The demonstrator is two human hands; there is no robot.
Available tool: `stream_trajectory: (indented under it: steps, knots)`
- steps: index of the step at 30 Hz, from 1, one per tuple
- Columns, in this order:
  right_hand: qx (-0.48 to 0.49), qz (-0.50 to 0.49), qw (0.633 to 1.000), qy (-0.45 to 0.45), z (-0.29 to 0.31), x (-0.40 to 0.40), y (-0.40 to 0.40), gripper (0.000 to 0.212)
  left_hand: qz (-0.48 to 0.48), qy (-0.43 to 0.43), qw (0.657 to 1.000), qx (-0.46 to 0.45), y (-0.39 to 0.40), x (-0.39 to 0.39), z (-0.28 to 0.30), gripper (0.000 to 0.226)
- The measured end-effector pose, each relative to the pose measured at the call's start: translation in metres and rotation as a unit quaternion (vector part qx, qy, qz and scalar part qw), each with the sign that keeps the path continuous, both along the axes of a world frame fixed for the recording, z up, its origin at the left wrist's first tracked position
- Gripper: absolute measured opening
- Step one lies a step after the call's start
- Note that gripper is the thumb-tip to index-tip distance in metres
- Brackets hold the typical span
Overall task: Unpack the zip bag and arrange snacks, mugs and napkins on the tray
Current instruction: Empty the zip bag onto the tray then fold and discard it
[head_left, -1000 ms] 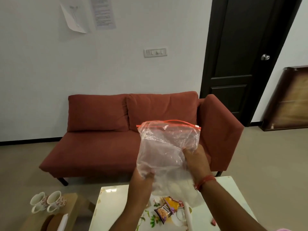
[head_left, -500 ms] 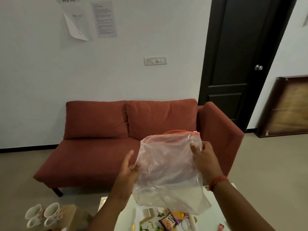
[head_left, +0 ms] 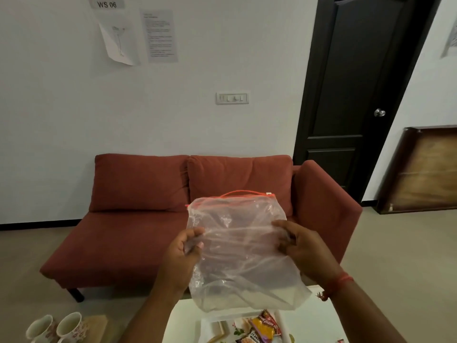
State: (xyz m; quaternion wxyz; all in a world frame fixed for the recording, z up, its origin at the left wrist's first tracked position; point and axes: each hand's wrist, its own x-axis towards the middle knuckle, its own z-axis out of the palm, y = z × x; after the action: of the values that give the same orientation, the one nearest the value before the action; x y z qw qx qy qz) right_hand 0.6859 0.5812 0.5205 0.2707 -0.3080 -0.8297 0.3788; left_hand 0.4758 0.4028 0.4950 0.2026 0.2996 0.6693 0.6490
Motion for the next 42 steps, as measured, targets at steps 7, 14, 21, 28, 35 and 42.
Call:
stream_trajectory:
  steps: [7,14,21,28,35,42]
  knots:
    - [0.142,-0.051,0.988,0.02,0.007,-0.003,0.0,0.03,0.003,0.083,0.996,-0.022,-0.001,-0.012,0.002,0.027]
    - [0.199,-0.06,0.978,0.006,0.018,-0.005,0.004,0.004,0.043,0.316,0.946,-0.063,0.004,-0.022,0.012,0.014]
    - [0.016,-0.061,0.994,0.094,0.026,-0.006,0.006,0.016,0.09,0.212,0.97,-0.076,0.015,-0.014,0.028,0.02]
    - [-0.049,-0.047,0.994,0.088,0.026,-0.001,0.016,0.009,0.086,0.196,0.976,-0.032,0.021,-0.006,0.047,0.011]
    - [0.042,0.133,0.98,-0.145,0.051,-0.008,0.026,0.054,-0.05,0.254,0.965,-0.041,0.049,0.006,0.064,0.018]
    - [-0.049,0.082,0.995,-0.029,0.034,-0.033,0.009,0.02,0.003,0.289,0.957,0.032,0.062,0.02,0.077,0.033]
